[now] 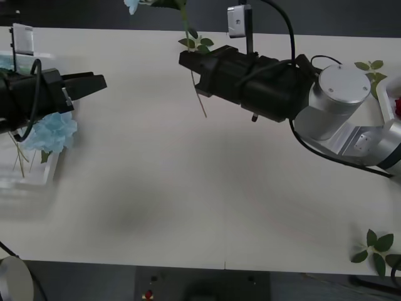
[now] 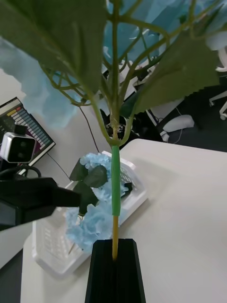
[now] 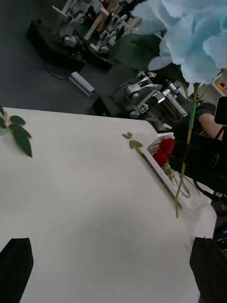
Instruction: Put the red flowers into the right box and the blue flowers into the left box
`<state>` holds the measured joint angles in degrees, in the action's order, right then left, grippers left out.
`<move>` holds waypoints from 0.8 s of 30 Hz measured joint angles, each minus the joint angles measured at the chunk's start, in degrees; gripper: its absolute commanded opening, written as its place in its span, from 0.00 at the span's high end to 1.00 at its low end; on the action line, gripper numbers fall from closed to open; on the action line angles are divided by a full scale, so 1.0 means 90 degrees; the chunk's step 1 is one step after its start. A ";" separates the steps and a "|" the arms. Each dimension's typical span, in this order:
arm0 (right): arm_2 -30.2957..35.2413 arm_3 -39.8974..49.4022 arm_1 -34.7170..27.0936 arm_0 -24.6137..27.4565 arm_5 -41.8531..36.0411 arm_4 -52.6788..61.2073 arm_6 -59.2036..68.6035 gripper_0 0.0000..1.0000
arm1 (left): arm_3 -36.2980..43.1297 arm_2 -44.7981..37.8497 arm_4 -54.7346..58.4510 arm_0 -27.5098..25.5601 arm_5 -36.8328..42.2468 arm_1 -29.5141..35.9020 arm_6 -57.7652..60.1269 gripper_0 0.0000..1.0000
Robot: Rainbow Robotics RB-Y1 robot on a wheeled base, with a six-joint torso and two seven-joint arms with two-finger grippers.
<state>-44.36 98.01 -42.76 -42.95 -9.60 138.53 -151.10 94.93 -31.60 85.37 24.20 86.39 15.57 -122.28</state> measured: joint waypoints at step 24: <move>-0.1497 0.0668 -0.0673 -0.1314 0.1443 0.1659 0.0002 1.00 | -0.0323 0.1044 0.0047 0.0267 0.0000 -0.0727 -0.0380 0.04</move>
<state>-57.83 104.02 -48.82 -54.78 3.39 153.46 -151.08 92.03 -22.21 85.78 26.60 86.39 9.03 -125.70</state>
